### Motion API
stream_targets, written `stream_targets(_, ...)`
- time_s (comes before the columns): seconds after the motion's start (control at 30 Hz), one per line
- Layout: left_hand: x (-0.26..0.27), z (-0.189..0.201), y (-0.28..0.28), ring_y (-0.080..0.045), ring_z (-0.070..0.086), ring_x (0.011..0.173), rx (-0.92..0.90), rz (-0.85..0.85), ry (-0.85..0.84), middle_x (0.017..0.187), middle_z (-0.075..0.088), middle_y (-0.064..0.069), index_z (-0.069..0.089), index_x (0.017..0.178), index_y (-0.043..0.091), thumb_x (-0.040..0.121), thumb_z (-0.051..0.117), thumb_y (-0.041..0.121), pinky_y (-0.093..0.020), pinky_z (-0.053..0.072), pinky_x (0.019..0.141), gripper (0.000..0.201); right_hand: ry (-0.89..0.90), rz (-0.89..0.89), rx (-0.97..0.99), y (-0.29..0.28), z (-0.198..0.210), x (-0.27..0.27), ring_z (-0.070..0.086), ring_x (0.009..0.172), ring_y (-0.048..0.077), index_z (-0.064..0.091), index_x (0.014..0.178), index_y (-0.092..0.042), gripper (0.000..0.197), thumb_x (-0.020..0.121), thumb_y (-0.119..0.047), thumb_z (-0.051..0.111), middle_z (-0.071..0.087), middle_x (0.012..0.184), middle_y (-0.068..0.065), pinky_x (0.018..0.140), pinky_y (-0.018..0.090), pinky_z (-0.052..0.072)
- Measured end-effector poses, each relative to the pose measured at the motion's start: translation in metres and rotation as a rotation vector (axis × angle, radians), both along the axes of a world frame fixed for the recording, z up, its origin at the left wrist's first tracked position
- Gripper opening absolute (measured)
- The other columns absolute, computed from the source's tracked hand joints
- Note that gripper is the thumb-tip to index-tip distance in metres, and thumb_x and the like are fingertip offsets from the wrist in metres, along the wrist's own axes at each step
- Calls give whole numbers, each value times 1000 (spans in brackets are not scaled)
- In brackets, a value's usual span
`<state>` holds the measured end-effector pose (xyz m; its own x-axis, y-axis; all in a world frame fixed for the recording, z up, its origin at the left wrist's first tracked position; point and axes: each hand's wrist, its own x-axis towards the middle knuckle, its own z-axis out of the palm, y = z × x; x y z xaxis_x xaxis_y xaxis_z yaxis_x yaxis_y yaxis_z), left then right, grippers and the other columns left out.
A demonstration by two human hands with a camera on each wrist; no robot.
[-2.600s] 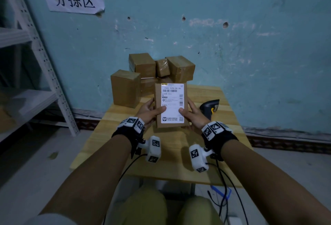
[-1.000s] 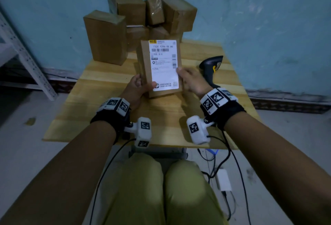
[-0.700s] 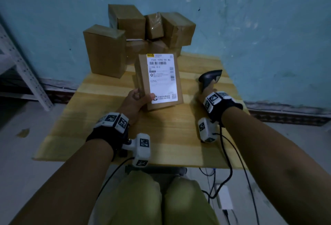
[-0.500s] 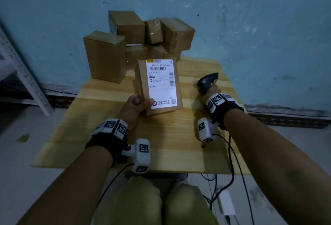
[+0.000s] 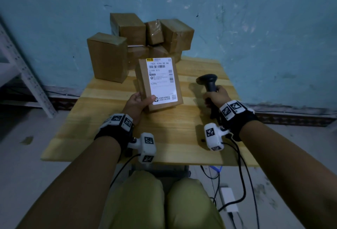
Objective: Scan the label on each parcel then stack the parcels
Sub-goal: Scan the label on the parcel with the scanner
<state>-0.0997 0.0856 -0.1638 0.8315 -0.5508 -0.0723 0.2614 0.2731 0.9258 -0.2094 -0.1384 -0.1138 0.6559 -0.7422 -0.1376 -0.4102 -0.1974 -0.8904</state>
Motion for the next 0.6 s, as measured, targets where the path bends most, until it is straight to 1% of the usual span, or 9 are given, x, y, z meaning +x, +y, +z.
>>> stream_targets(0.03,-1,1,0,-28,60,111,8,2,5,123,61,-16,49,129,-2,55,77,24,-34,48,97,84,1,27,6,4,2,-4,48,54,23,44,114,-4,31,85,-2,57,48,69,10,54,33,44)
stream_targets(0.07,-2,3,0,-29,59,114,22,11,5,126,60,-16,49,130,-1,56,77,24,-36,47,99,83,-10,52,16,7,4,-7,48,51,22,44,108,-5,26,86,-3,57,47,67,10,50,31,43)
stream_targets(0.17,-4,5,0,-28,59,115,94,59,12,127,60,-14,48,131,3,61,82,21,-42,44,103,80,-87,86,70,18,10,-15,41,31,11,48,94,-7,15,90,-17,58,42,56,7,37,20,33)
stream_targets(0.27,-6,3,1,-29,58,116,143,126,25,128,59,-14,44,133,3,74,76,11,-46,42,105,67,-128,118,103,28,18,-22,38,31,9,50,80,-14,18,90,-26,59,42,53,5,38,20,32)
stream_targets(0.33,-9,4,1,-28,58,114,159,141,33,126,60,-12,46,130,3,76,74,8,-46,43,105,61,-150,134,101,32,23,-26,38,32,10,49,77,-15,19,90,-25,59,42,52,5,39,21,31)
stream_targets(0.4,-12,6,2,-27,59,110,168,141,20,120,62,-10,51,118,8,78,71,6,-44,44,103,44,-166,127,85,34,27,-30,38,32,10,47,76,-16,20,90,-24,58,42,52,5,40,21,31)
stream_targets(0.43,-12,6,2,-28,59,110,171,137,16,119,62,-10,52,117,9,79,70,6,-45,45,103,42,-172,120,81,35,28,-31,38,33,11,47,76,-16,20,90,-23,58,42,52,5,40,21,31)
stream_targets(0.53,-12,5,4,-29,59,113,181,132,3,125,61,-12,51,126,7,77,73,11,-47,45,103,54,-174,114,96,33,31,-35,40,34,12,47,76,-15,18,90,-18,58,43,53,6,41,22,32)
stream_targets(0.6,-12,4,4,-29,59,114,185,131,4,125,61,-12,51,127,7,77,73,11,-47,44,104,54,-184,128,150,30,32,-36,44,34,12,48,77,-13,16,89,-8,57,46,54,7,43,24,35)
